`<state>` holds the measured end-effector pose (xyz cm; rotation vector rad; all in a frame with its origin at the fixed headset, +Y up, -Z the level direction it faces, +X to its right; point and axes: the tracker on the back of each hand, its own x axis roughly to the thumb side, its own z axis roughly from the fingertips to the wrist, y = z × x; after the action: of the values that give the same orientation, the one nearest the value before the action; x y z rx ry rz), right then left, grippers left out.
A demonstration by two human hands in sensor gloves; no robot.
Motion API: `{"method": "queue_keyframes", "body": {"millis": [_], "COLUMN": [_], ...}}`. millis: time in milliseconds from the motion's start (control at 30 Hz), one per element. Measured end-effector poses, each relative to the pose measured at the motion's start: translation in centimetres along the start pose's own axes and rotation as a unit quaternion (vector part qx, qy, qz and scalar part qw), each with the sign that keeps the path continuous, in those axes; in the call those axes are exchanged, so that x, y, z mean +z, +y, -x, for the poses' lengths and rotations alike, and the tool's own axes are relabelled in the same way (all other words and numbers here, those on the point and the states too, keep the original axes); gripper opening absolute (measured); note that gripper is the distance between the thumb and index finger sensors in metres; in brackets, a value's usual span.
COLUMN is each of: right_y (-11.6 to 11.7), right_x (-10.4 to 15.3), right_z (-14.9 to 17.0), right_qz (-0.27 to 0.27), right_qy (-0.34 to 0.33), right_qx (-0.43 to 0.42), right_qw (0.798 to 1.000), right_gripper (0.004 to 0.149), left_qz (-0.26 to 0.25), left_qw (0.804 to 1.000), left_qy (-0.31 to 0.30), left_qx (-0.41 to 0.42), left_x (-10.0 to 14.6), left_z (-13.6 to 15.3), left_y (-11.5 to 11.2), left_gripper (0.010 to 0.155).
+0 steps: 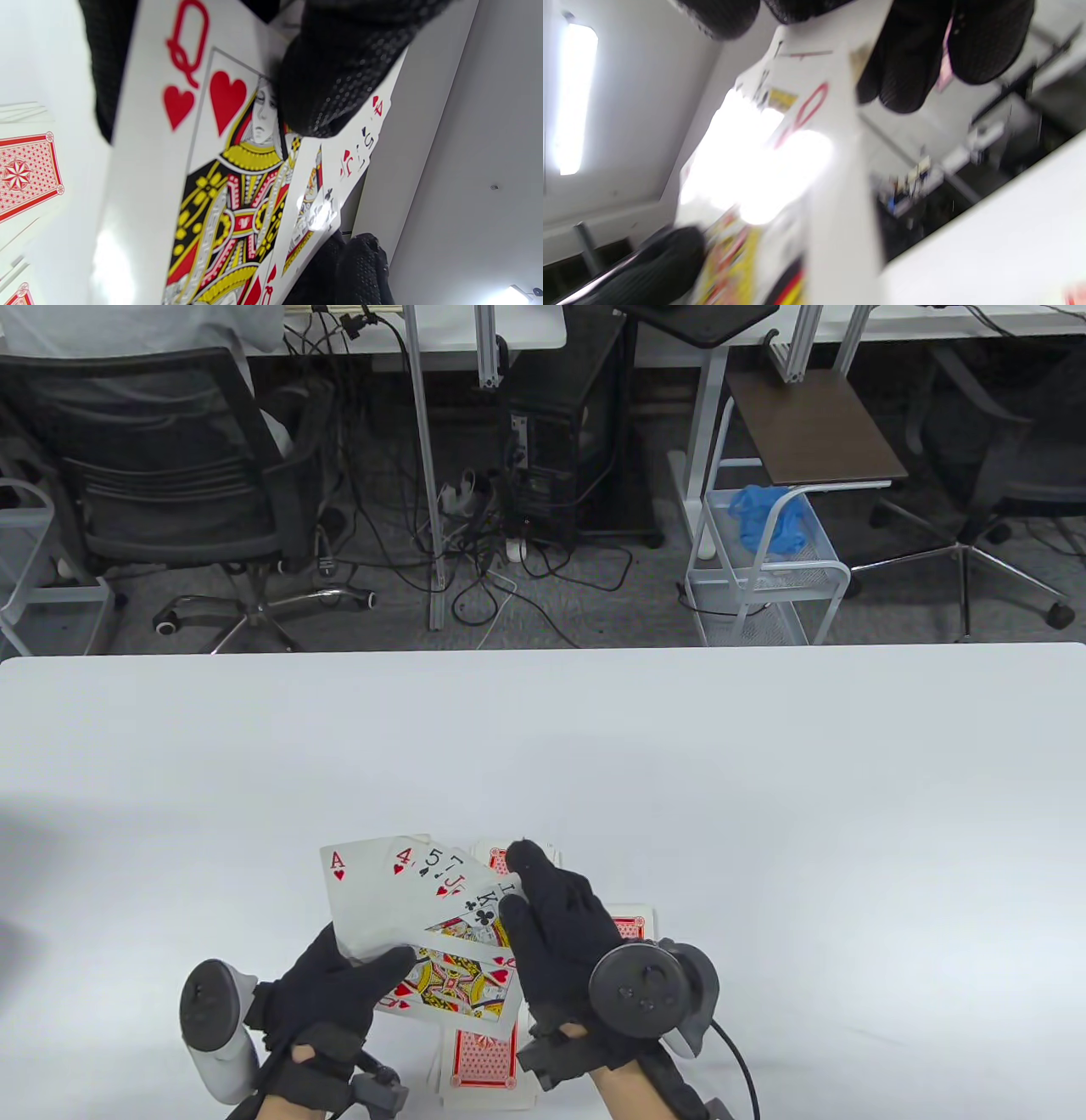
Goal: Four-player card dealing with fan arrangement
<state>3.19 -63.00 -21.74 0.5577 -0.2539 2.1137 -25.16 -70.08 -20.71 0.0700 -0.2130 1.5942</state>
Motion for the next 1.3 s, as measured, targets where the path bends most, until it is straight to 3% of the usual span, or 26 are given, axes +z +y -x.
{"method": "queue_keyframes", "body": {"millis": [67,133,233,267,333,400,533,667,767,900,1033,1300], "right_y": [0.1,0.1,1.2,1.8,2.5,2.3,2.0,1.4,-0.1,-3.6,-5.6,-4.9], "right_x": [0.1,0.5,0.7,0.8,0.7,0.4,0.5,0.6,0.7,0.7,1.0,0.6], "right_z": [0.5,1.0,1.1,1.0,0.8,0.8,1.4,3.1,3.3,2.3,1.4,1.2], "right_qz": [-0.021,0.038,0.001,-0.013,0.021,0.022,0.016,0.05,0.076,0.155,0.156,0.112], "right_qy": [0.04,0.063,0.071,0.08,0.069,0.049,0.042,0.083,0.074,0.023,-0.021,-0.02], "right_qx": [-0.021,-0.005,0.046,0.052,0.029,0.009,-0.076,-0.187,-0.149,-0.064,0.04,0.108], "right_qw": [0.999,0.997,0.996,0.995,0.997,0.999,0.996,0.978,0.983,0.986,0.987,0.988], "right_gripper": [0.076,0.088,0.086,0.081,0.059,0.049,0.046,0.047,0.046,0.044,0.044,0.044], "left_qz": [-0.021,-0.041,-0.062,-0.071,-0.07,-0.073,-0.052,-0.045,-0.072,-0.103,-0.109,-0.077], "left_qw": [1.0,0.999,0.998,0.997,0.996,0.996,0.994,0.989,0.992,0.994,0.993,0.997], "left_qy": [0.001,0.008,0.017,0.022,0.029,0.032,0.035,0.049,0.043,0.025,0.028,0.015], "left_qx": [-0.011,-0.005,0.016,0.024,0.043,0.049,0.095,0.132,0.093,0.032,0.042,-0.023], "left_x": [0.1,0.3,0.5,0.5,0.6,0.6,0.3,0.3,0.5,0.6,0.7,0.4], "left_z": [-0.1,-0.1,0.0,0.0,0.2,0.4,0.9,1.3,0.9,0.2,0.3,0.0], "left_y": [0.3,0.6,0.7,0.7,0.7,1.0,1.0,0.8,1.4,2.5,2.7,2.5], "left_gripper": [0.047,0.047,0.047,0.047,0.047,0.047,0.047,0.047,0.047,0.047,0.046,0.045]}}
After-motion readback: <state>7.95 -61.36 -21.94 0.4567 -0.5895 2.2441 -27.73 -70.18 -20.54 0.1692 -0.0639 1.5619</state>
